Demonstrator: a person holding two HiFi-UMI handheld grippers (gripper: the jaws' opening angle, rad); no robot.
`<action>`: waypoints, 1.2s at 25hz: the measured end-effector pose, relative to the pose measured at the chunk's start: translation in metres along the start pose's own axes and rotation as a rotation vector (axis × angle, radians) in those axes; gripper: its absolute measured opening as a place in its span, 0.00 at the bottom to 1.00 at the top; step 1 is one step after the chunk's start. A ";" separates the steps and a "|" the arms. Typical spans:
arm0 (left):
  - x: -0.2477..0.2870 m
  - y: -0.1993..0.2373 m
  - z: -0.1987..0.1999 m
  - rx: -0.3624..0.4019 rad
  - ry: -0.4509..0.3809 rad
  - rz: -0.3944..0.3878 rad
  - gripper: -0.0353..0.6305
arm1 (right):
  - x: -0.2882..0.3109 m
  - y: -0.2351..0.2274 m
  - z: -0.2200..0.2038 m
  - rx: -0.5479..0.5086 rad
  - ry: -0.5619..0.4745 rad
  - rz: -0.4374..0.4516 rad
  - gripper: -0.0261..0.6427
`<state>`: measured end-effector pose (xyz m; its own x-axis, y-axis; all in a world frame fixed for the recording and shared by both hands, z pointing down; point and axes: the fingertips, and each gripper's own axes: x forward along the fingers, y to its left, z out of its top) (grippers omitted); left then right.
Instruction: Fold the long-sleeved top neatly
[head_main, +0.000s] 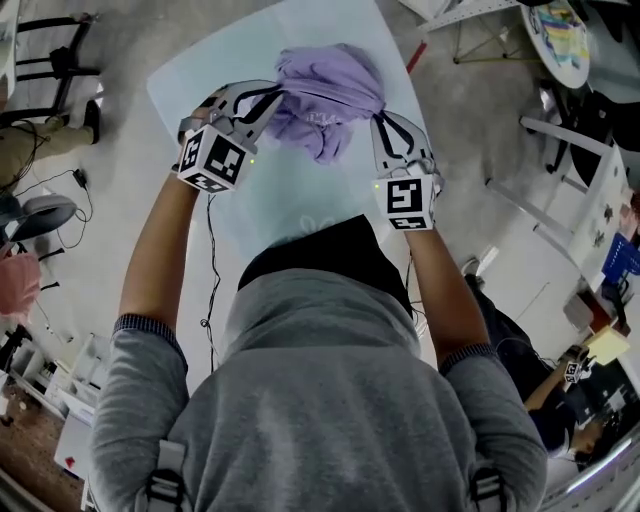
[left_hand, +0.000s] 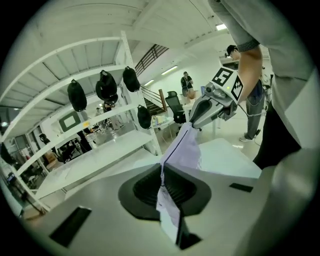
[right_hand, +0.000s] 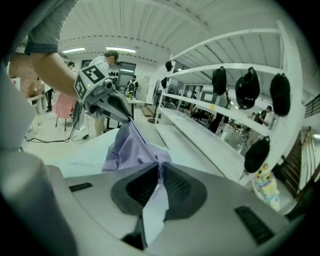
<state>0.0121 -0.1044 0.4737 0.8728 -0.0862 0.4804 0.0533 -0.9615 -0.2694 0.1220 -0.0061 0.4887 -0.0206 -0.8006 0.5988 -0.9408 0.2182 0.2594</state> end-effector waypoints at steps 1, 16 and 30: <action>-0.008 0.002 0.009 -0.011 -0.009 0.021 0.10 | -0.007 -0.003 0.010 -0.012 -0.016 -0.008 0.10; -0.147 0.025 0.180 -0.080 -0.169 0.371 0.10 | -0.145 -0.033 0.167 -0.033 -0.420 -0.005 0.10; -0.251 -0.012 0.301 0.015 -0.166 0.739 0.10 | -0.248 -0.041 0.246 -0.164 -0.681 0.213 0.10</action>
<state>-0.0616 0.0074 0.1049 0.7454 -0.6655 0.0386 -0.5687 -0.6650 -0.4840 0.0826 0.0463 0.1434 -0.4536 -0.8893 0.0586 -0.8314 0.4460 0.3314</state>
